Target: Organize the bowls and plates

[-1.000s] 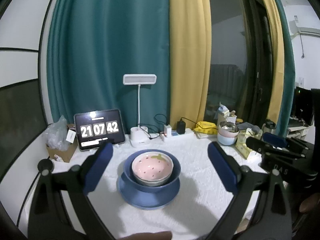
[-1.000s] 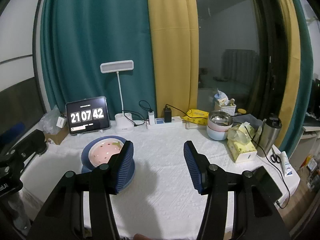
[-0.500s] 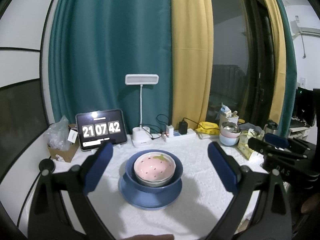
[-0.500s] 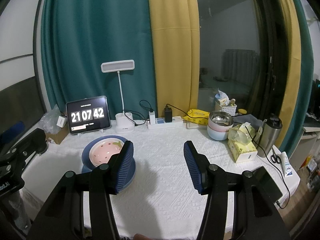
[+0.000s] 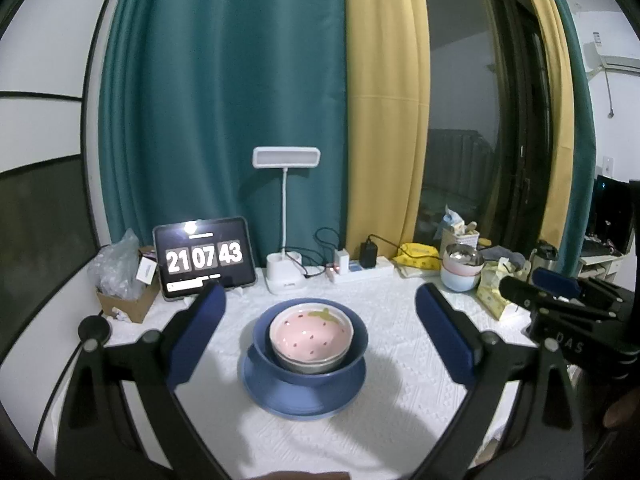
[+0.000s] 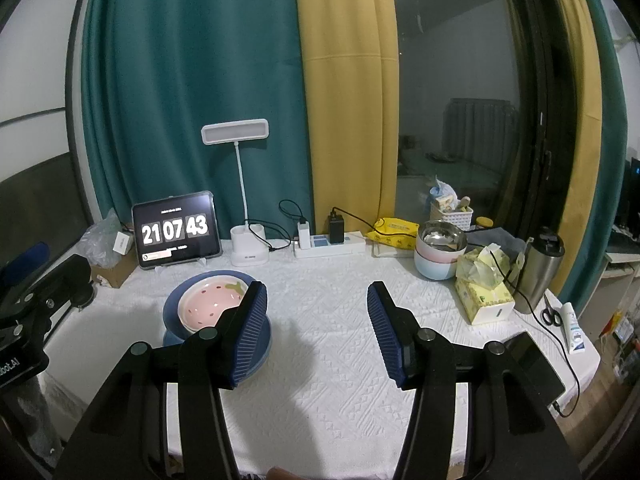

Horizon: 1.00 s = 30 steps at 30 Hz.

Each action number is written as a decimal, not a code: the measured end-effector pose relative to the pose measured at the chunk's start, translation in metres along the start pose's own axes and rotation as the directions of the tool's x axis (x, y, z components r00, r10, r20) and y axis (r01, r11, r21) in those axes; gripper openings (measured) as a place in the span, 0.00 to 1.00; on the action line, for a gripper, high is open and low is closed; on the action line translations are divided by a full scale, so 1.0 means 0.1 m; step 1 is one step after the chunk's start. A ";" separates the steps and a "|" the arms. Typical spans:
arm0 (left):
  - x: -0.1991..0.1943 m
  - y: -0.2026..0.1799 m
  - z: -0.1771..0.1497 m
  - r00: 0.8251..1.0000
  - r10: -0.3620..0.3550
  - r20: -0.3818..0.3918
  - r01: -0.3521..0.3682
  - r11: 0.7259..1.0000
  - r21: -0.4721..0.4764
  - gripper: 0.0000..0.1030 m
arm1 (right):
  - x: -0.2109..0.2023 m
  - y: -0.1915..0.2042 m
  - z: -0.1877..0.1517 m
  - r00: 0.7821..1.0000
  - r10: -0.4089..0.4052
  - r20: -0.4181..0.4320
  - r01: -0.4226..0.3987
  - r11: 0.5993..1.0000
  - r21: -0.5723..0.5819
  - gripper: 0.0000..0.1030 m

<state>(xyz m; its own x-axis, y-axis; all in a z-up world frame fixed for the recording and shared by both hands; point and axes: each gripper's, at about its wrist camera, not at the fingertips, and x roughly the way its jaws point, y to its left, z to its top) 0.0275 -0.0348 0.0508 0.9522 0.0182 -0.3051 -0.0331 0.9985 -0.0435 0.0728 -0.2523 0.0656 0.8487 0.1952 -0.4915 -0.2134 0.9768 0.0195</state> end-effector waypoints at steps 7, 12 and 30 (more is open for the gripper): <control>0.00 0.00 -0.01 1.000 0.000 -0.002 0.000 1.000 0.002 0.94 | 0.00 -0.01 0.00 1.000 0.000 0.000 0.000 1.000 0.000 0.54; 0.00 -0.01 -0.01 1.000 0.000 -0.001 0.000 1.000 0.002 0.94 | 0.01 -0.01 -0.02 1.000 0.000 -0.004 0.000 1.000 0.001 0.54; 0.01 -0.01 -0.01 1.000 0.004 -0.003 -0.004 1.000 0.005 0.94 | 0.01 -0.02 -0.05 1.000 0.001 -0.012 -0.001 1.000 0.004 0.54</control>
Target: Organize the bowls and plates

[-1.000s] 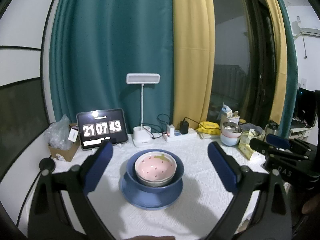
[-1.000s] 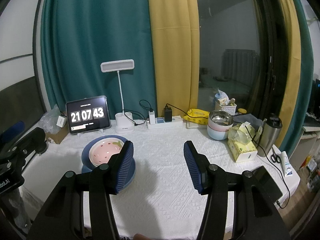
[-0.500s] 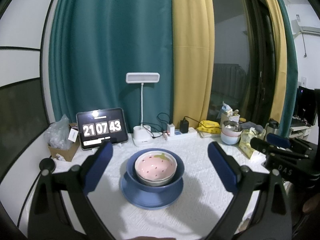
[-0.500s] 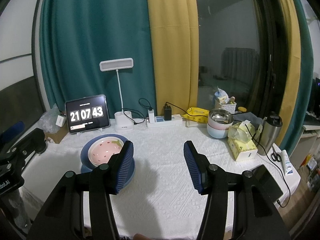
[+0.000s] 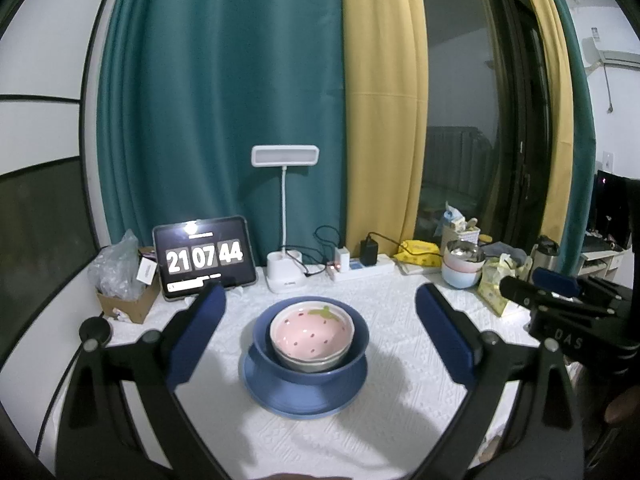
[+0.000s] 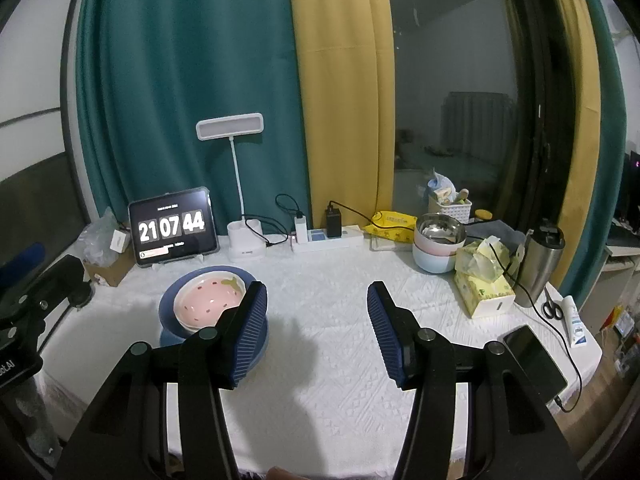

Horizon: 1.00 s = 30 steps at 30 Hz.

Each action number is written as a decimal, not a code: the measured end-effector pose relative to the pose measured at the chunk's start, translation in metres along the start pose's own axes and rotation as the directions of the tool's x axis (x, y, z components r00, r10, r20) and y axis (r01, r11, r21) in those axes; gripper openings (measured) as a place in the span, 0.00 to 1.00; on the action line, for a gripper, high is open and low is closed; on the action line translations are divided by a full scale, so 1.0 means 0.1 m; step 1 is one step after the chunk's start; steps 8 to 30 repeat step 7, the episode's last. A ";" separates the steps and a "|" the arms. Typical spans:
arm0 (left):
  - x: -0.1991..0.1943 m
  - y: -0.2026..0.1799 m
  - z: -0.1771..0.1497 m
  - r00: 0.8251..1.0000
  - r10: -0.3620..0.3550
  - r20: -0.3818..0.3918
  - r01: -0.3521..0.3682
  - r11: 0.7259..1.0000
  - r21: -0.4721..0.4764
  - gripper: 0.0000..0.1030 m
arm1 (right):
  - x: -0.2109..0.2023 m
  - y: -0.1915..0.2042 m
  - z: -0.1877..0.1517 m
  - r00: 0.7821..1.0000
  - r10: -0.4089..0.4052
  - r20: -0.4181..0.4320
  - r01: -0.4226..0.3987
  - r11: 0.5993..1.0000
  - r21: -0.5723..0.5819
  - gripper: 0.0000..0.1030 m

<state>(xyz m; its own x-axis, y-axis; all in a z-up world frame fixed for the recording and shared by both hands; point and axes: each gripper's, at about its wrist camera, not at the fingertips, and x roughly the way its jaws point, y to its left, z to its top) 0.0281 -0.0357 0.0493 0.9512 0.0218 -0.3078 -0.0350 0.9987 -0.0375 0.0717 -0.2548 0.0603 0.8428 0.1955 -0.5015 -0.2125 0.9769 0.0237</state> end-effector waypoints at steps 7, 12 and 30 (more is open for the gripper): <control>-0.01 0.05 -0.03 1.000 -0.004 0.005 0.004 1.000 -0.007 0.94 | 0.01 -0.01 -0.01 1.000 0.000 0.000 0.000 1.000 0.001 0.54; -0.01 0.05 -0.03 1.000 -0.004 0.005 0.004 1.000 -0.007 0.94 | 0.01 -0.01 -0.01 1.000 0.000 0.000 0.000 1.000 0.001 0.54; -0.01 0.05 -0.03 1.000 -0.004 0.005 0.004 1.000 -0.007 0.94 | 0.01 -0.01 -0.01 1.000 0.000 0.000 0.000 1.000 0.001 0.54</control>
